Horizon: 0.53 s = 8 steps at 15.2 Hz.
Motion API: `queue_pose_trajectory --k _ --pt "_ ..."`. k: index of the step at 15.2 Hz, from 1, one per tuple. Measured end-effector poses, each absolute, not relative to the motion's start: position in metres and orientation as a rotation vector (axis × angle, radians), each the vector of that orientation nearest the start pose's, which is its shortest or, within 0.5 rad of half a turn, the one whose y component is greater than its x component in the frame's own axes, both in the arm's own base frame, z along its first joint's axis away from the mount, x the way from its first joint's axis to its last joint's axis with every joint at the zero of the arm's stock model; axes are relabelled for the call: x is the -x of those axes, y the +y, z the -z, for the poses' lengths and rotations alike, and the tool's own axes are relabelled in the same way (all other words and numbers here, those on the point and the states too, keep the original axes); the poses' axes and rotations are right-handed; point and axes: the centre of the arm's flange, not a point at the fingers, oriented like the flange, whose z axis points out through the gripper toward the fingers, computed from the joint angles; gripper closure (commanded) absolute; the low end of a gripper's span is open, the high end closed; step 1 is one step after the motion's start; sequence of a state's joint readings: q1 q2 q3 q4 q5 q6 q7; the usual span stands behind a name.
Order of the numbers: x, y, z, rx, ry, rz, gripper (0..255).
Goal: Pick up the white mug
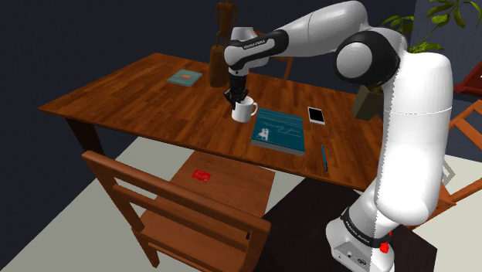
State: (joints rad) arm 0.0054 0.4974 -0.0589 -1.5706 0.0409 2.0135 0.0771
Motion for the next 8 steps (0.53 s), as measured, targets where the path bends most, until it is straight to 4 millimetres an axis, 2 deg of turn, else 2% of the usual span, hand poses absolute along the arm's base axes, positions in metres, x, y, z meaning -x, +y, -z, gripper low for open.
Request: queue_pose_trajectory --k 8 --pt "-0.682 -0.029 -0.39 3.125 0.223 -0.084 255"
